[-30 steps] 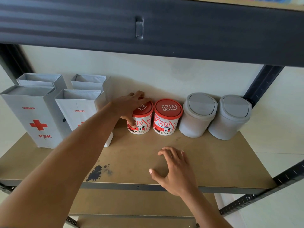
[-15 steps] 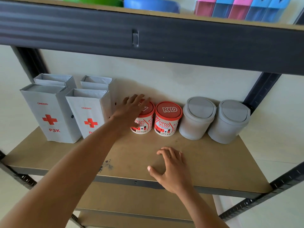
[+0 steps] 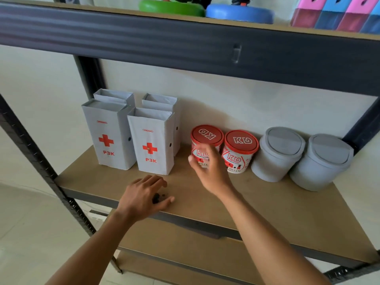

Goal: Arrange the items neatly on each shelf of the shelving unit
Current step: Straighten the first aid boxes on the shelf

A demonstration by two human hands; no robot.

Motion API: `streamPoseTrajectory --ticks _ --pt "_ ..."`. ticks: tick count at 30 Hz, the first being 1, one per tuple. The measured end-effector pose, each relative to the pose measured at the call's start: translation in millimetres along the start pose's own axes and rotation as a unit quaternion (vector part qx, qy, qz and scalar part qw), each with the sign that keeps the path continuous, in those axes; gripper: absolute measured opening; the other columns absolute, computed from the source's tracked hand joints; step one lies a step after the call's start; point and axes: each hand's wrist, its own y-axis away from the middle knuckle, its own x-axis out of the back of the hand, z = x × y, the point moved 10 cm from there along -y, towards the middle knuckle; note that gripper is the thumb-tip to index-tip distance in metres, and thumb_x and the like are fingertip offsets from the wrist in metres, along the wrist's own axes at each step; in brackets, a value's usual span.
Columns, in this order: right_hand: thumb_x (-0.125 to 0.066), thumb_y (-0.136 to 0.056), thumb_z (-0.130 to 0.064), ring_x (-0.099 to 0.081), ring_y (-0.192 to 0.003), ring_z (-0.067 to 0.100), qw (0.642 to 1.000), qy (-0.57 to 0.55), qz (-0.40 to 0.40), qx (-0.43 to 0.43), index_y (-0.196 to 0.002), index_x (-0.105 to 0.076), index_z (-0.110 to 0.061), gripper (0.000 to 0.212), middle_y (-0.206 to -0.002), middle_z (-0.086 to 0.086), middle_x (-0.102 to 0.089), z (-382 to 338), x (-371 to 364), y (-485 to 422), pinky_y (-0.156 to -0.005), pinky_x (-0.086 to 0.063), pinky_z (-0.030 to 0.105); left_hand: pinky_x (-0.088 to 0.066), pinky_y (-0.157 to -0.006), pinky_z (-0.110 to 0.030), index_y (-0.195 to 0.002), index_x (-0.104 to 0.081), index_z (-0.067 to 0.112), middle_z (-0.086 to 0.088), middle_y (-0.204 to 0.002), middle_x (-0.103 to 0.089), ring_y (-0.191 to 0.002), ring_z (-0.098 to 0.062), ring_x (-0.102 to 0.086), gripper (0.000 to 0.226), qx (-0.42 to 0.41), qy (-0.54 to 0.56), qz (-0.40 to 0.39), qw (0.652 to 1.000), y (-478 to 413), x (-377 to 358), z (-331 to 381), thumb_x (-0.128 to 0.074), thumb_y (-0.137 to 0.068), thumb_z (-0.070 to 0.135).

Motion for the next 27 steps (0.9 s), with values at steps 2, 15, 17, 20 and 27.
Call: streamPoseTrajectory --ticks 2,15,17,20,27 --pt "-0.069 -0.098 -0.025 -0.065 -0.114 0.015 0.999 -0.035 -0.01 -0.022 -0.134 -0.054 -0.013 0.041 -0.133 0.003 -0.061 -8.7 -9.8 -37.8 -0.094 -0.054 0.022 -0.054 -0.076 -0.027 -0.109 -0.065 0.031 0.011 -0.116 -0.066 -0.104 -0.011 -0.063 0.061 0.006 0.013 -0.012 1.0 2.4 -4.3 -9.6 -0.032 -0.092 0.08" --pt "-0.065 -0.096 -0.052 -0.056 -0.129 0.025 0.987 -0.055 -0.112 -0.099 -0.152 -0.038 -0.038 0.064 -0.153 0.005 -0.049 -9.2 -56.5 -166.7 -0.081 -0.062 0.031 -0.053 -0.074 -0.026 -0.105 -0.067 0.027 0.011 -0.109 -0.066 -0.097 -0.01 -0.059 0.051 0.014 0.077 0.03 0.996 4.2 -8.3 -16.6 -0.041 -0.095 0.07" --pt "-0.067 -0.096 -0.051 -0.054 -0.132 0.023 0.986 -0.064 -0.121 -0.091 -0.15 -0.043 -0.038 0.061 -0.15 0.005 -0.052 -12.0 -60.1 -171.4 -0.092 -0.061 0.039 -0.053 -0.074 -0.026 -0.103 -0.067 0.027 0.011 -0.107 -0.066 -0.096 -0.01 -0.059 0.05 0.014 0.078 0.036 0.996 4.3 -8.6 -17.5 -0.042 -0.095 0.069" --pt "-0.071 -0.093 -0.043 -0.064 -0.12 0.025 0.977 -0.118 -0.147 -0.104 -0.147 -0.049 -0.031 0.06 -0.133 0.01 -0.063 -10.7 -66.1 -175.5 -0.08 -0.063 0.038 -0.053 -0.072 -0.025 -0.102 -0.068 0.027 0.012 -0.104 -0.066 -0.093 -0.01 -0.058 0.049 0.012 0.078 0.041 0.996 4.0 -9.1 -17.8 -0.043 -0.095 0.069" --pt "-0.089 -0.072 -0.007 -0.066 -0.107 0.025 0.974 -0.109 -0.168 -0.109 -0.139 -0.052 -0.008 0.076 -0.127 0.012 -0.066 -0.2 -75.8 -168.8 -0.075 -0.062 0.039 -0.053 -0.072 -0.028 -0.098 -0.068 0.027 0.012 -0.1 -0.065 -0.091 -0.01 -0.056 0.049 0.014 0.083 0.045 0.995 4.4 -9.9 -18.6 -0.043 -0.094 0.068"
